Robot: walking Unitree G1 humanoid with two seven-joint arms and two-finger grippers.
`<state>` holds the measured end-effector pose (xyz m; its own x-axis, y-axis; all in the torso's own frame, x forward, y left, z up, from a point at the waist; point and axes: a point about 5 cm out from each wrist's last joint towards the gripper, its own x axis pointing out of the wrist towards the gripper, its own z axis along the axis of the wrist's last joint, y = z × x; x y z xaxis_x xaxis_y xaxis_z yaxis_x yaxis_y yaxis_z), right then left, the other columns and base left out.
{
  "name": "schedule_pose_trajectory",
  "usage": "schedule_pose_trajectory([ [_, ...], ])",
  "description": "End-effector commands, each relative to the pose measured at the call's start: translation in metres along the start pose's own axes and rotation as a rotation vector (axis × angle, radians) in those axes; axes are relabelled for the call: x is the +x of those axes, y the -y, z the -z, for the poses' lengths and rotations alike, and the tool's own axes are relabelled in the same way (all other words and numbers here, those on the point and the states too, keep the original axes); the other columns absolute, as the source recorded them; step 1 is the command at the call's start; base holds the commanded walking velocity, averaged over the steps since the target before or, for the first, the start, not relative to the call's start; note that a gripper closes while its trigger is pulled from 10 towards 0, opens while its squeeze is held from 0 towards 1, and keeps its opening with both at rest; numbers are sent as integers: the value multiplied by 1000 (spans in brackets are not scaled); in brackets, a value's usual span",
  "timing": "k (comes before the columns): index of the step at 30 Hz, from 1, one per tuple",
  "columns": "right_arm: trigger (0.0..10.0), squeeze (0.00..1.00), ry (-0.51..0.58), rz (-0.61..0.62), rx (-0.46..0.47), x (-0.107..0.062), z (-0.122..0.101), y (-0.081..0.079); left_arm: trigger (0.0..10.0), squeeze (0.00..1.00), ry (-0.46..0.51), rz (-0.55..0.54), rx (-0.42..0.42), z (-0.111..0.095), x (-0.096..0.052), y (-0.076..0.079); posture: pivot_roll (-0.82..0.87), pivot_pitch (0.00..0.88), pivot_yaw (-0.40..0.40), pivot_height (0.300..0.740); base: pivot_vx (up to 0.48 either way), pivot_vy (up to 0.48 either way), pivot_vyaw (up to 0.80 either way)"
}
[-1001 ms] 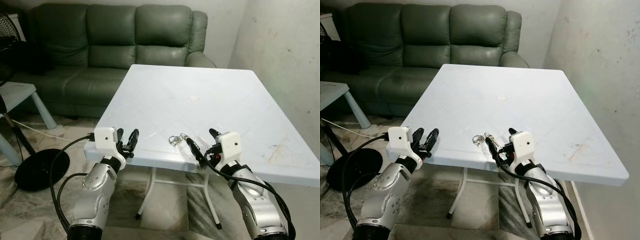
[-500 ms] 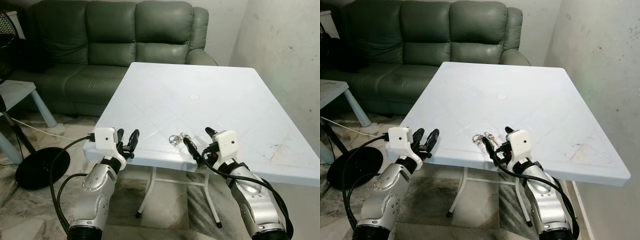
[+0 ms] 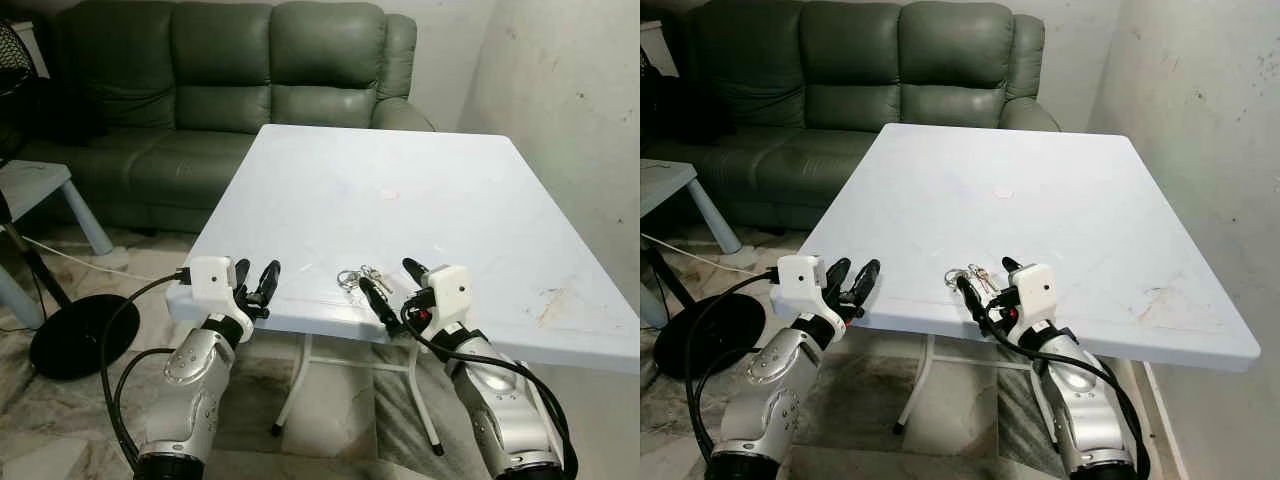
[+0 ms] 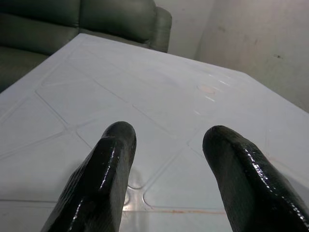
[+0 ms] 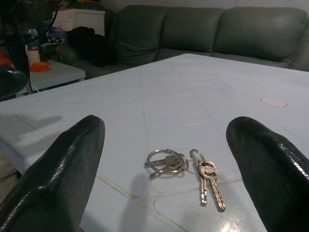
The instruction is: Hang keys on a hook
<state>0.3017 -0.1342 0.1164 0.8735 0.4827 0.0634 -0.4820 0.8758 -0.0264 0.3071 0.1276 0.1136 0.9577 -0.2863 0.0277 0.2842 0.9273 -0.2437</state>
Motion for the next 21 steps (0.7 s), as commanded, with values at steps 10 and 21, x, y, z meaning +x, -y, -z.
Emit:
schedule_pose_trajectory([
  [10,10000,1000,-7,38,-25,14,-6,6,10000,0,10,37,35,-4,2,10,202,0,-17,736,0,0,0],
  [21,10000,0,23,-86,-115,51,-25,-8,10000,0,11,96,62,-6,1,32,259,8,-45,736,0,0,0],
])
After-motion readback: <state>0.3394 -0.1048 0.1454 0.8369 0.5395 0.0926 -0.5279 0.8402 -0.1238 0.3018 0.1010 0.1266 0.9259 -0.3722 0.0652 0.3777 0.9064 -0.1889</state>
